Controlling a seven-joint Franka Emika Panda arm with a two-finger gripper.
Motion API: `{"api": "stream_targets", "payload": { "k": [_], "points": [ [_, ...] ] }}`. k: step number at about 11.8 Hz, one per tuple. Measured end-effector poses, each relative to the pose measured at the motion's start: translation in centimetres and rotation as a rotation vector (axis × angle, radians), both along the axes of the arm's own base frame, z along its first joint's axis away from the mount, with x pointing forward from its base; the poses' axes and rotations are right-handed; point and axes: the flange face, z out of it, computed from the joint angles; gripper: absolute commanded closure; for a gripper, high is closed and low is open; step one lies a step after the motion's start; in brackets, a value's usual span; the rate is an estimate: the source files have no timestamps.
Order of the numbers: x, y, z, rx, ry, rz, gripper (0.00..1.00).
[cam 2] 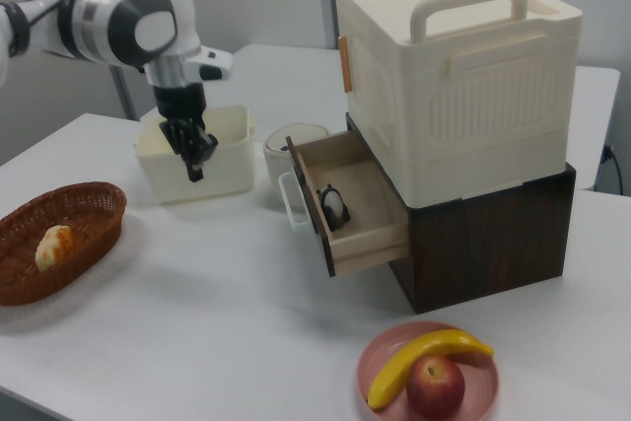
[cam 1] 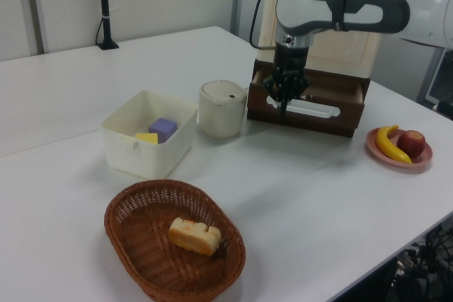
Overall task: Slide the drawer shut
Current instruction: 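Move the gripper down toward the open wooden drawer's front panel, then lower the gripper against the drawer front beside its white handle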
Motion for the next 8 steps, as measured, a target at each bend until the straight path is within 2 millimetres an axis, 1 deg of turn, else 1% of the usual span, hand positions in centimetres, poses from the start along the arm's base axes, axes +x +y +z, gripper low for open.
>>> {"api": "stream_targets", "payload": {
  "k": [2, 4, 6, 8],
  "points": [
    [1.3, -2.0, -1.4, -0.006, -0.047, -0.144, 1.00],
    [2.1, -3.4, -1.6, -0.007, -0.091, -0.315, 1.00],
    [2.3, -3.6, -1.8, -0.006, -0.097, -0.495, 1.00],
    [2.6, -3.6, -2.8, -0.011, -0.080, -0.554, 1.00]
  ]
}}
